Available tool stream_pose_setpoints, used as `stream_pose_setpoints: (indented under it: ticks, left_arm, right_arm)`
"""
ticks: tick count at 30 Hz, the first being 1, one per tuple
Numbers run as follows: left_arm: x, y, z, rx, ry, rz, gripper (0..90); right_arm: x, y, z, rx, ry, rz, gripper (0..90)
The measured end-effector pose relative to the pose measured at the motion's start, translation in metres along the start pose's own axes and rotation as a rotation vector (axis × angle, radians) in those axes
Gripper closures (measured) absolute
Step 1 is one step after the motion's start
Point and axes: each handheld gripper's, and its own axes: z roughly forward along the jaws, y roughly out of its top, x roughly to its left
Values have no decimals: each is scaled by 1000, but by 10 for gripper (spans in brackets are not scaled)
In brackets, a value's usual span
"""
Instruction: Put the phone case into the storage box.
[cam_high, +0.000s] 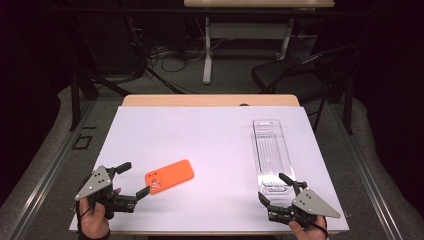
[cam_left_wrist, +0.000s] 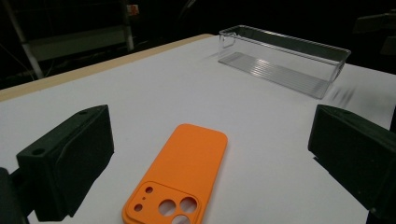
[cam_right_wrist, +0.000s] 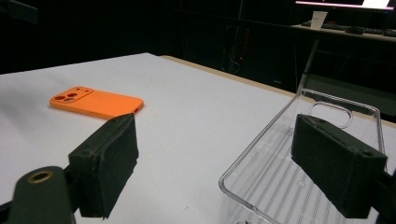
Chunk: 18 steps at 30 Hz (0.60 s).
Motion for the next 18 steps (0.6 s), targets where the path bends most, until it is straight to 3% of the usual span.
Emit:
stream_pose_setpoints:
  ticks: [7,18]
  left_arm:
    - [-2,1,3,21,-12,-5,3]
    - [-1,4,5,105,-5,-14,3]
  right_arm:
    - [0,-2,-3,15,2,-16,142]
    - [-1,-3,-4,21,4,-30,142]
